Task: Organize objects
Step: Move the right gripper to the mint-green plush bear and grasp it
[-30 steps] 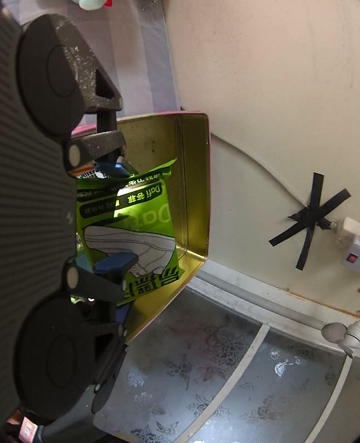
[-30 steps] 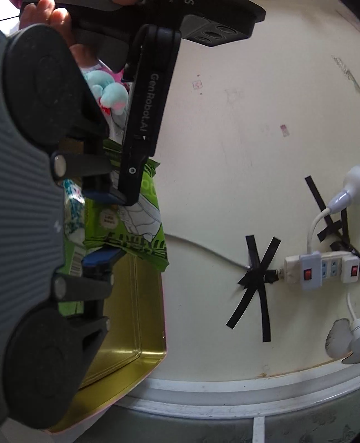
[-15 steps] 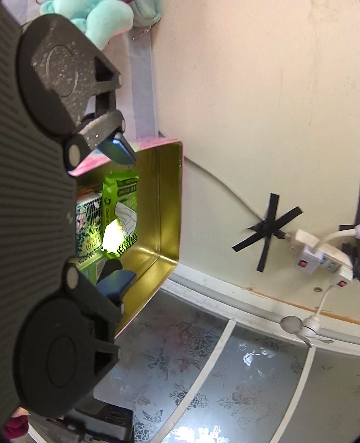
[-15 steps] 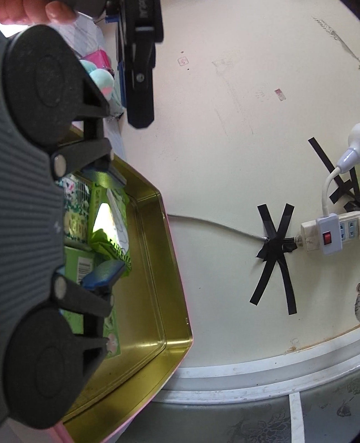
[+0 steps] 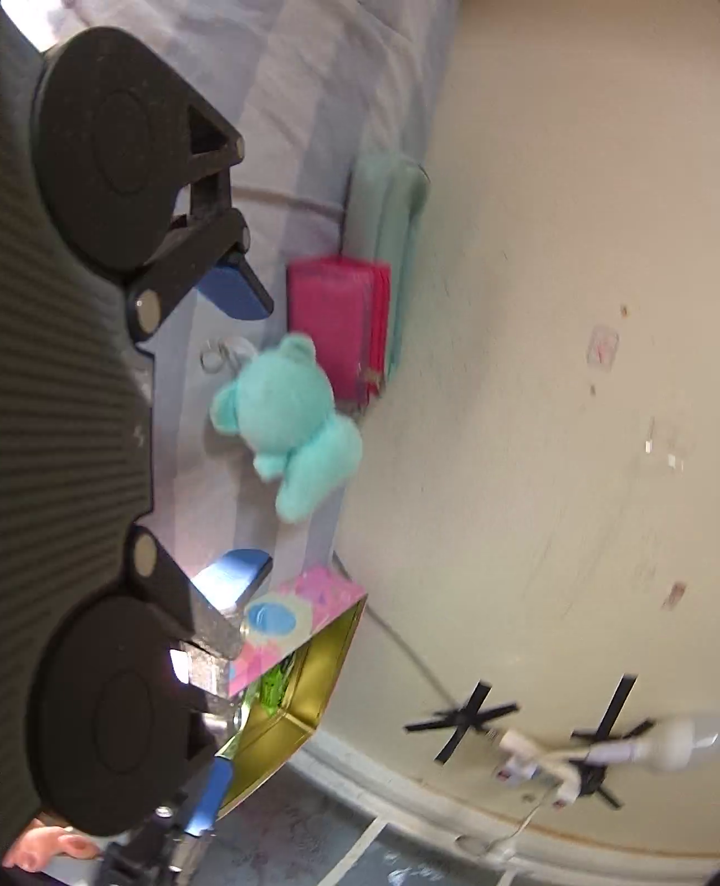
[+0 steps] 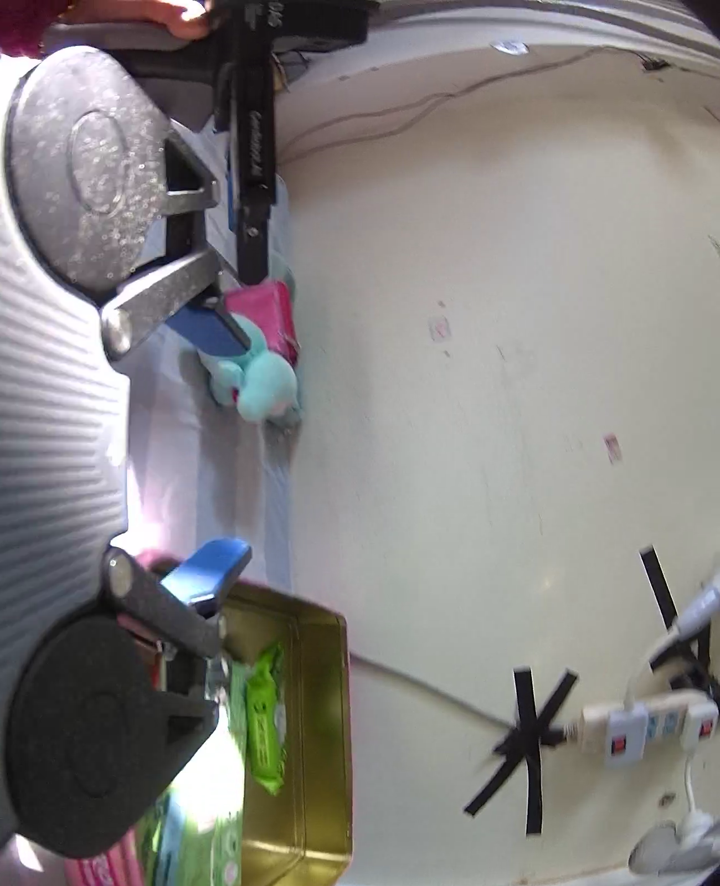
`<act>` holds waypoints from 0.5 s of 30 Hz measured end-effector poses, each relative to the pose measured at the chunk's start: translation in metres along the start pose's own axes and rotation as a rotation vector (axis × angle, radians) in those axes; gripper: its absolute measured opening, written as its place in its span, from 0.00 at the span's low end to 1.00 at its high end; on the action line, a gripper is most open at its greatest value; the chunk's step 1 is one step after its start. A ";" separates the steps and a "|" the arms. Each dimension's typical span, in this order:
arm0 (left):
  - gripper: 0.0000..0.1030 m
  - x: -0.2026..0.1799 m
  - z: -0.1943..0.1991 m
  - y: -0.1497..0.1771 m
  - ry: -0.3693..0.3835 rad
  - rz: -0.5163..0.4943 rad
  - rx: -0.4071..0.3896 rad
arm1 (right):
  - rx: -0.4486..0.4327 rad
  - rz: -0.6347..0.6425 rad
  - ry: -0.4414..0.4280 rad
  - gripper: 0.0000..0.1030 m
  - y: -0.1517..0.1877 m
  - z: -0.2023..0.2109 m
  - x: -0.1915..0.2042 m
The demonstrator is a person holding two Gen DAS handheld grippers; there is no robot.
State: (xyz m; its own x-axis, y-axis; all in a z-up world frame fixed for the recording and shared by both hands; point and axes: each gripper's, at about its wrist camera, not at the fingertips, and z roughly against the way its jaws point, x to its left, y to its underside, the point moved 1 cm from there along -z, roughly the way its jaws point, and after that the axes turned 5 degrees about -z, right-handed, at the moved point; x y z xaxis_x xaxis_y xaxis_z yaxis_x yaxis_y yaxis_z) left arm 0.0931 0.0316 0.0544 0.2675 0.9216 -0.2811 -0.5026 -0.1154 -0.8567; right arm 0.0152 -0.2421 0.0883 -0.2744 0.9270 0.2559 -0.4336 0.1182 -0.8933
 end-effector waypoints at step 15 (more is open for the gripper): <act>0.89 0.067 -0.018 0.017 -0.028 0.218 0.046 | 0.153 -0.160 -0.048 0.82 -0.025 -0.166 0.025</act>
State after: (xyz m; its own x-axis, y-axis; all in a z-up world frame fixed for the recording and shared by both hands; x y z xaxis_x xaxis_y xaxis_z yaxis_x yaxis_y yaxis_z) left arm 0.1180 0.0848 0.0133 0.1257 0.8865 -0.4452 -0.5833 -0.2970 -0.7560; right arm 0.1616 -0.1630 0.0557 -0.2310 0.8821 0.4104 -0.5990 0.2035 -0.7745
